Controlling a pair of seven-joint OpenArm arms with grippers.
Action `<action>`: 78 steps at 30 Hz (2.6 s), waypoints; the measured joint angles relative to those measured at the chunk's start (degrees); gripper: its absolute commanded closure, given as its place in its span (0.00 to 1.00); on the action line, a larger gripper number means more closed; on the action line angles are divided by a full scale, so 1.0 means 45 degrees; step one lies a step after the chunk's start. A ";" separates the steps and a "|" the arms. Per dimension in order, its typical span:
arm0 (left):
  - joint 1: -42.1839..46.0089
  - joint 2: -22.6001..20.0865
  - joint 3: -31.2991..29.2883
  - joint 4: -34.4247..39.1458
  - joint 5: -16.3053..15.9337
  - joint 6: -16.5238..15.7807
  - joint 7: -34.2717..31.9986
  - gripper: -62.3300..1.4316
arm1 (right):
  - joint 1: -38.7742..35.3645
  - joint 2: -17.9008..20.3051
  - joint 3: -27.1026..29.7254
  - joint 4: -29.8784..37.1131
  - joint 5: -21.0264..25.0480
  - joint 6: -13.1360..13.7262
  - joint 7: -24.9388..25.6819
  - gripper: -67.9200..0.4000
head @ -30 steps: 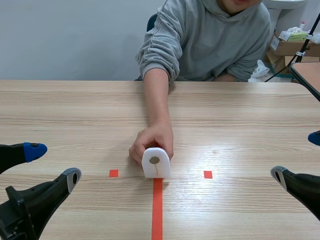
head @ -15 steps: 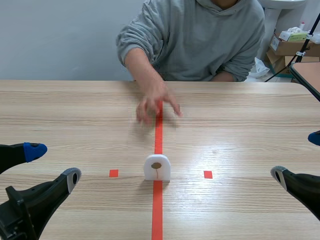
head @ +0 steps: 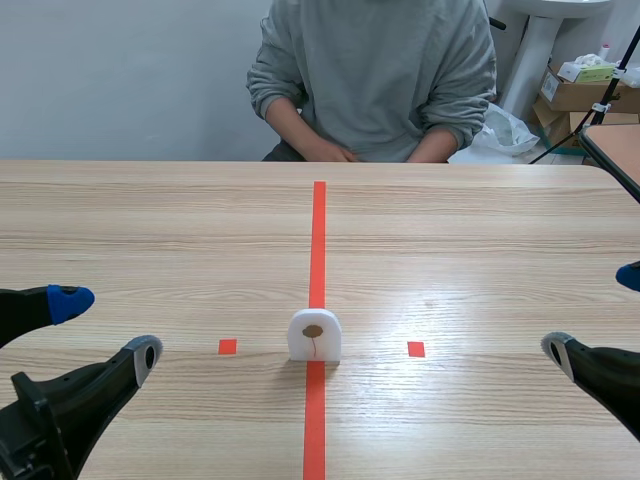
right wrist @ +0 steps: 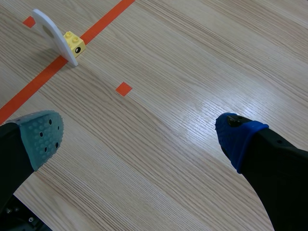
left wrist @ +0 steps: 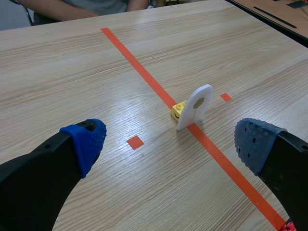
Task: Do the leaf sorting experiment
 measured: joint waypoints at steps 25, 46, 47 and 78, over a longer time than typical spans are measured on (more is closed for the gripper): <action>0.0000 0.0000 0.0000 0.0000 0.0000 0.0000 0.0000 0.08 | 0.0000 0.0000 0.0000 0.0000 0.0000 0.0000 0.0000 0.00; 0.0000 0.0000 0.0000 0.0000 0.0000 0.0000 0.0000 0.08 | 0.0000 0.0000 0.0000 0.0000 0.0000 0.0000 0.0000 0.00; 0.0000 0.0000 0.0000 0.0000 0.0000 0.0000 0.0000 0.08 | 0.0000 0.0000 0.0000 0.0000 0.0000 0.0000 0.0000 0.00; -0.5610 -0.3036 0.3521 -0.2001 0.0010 -0.1273 0.0937 0.08 | 0.0000 0.0000 0.0000 0.0000 -0.0005 0.0000 -0.0005 0.00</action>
